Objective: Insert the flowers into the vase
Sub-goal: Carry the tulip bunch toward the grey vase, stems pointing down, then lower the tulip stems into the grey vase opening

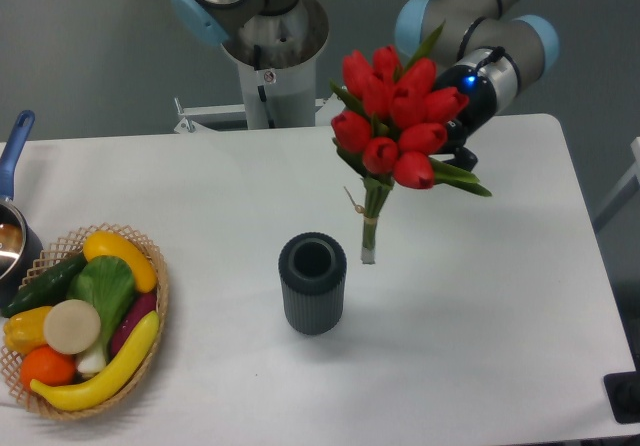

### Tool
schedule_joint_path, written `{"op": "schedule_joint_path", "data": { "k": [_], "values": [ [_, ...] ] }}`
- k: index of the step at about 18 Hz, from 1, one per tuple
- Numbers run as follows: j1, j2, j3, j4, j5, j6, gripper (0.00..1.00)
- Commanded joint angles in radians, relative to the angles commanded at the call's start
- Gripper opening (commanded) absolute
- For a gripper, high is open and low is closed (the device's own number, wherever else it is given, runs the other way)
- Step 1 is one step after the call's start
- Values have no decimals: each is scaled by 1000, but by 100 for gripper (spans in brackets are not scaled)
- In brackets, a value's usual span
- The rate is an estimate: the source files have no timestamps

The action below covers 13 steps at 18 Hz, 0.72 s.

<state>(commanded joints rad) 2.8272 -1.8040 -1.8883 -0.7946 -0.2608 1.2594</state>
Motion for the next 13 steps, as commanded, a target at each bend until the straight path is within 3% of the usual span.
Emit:
{"op": "schedule_joint_path", "data": {
  "k": [13],
  "values": [
    [-37, -6, -66, -3, 18, 14, 35]
  ]
}}
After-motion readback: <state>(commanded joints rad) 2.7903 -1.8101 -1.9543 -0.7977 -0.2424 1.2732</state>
